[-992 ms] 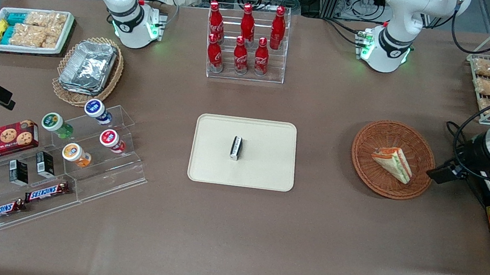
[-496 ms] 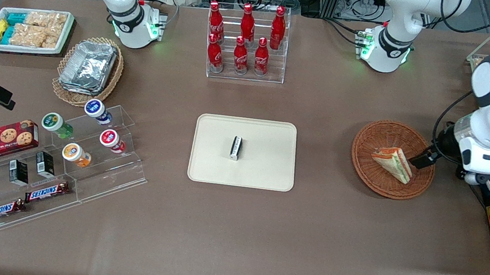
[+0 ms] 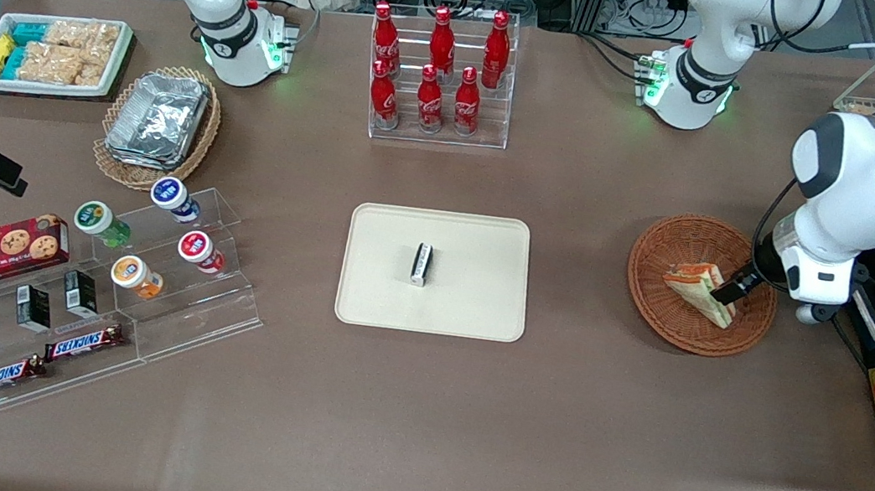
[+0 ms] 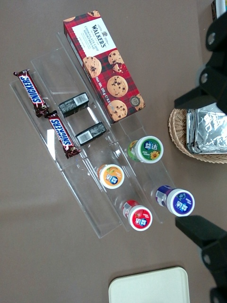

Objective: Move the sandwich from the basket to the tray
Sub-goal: 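Move the open left gripper down over the sandwich in the wicker basket, then close the left gripper on the wrapped sandwich, then lift the sandwich and carry it toward the cream tray, then lower the sandwich onto the tray beside the black packet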

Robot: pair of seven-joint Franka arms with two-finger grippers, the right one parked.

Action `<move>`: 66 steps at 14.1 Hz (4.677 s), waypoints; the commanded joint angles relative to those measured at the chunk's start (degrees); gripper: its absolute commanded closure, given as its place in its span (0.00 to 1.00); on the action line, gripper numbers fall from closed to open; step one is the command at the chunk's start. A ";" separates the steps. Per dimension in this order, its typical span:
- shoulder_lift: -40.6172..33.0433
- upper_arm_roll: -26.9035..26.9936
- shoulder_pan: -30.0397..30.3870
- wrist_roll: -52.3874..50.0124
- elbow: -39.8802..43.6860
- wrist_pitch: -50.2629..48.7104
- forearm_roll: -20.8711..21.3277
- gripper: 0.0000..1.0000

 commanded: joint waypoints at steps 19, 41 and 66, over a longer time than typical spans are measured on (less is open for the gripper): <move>9.45 -0.19 -0.31 -3.59 -8.62 17.45 1.42 1.00; 8.12 -14.50 -3.04 27.72 46.76 -39.70 1.34 1.00; 31.68 -20.93 -18.68 -0.86 24.78 6.45 19.08 1.00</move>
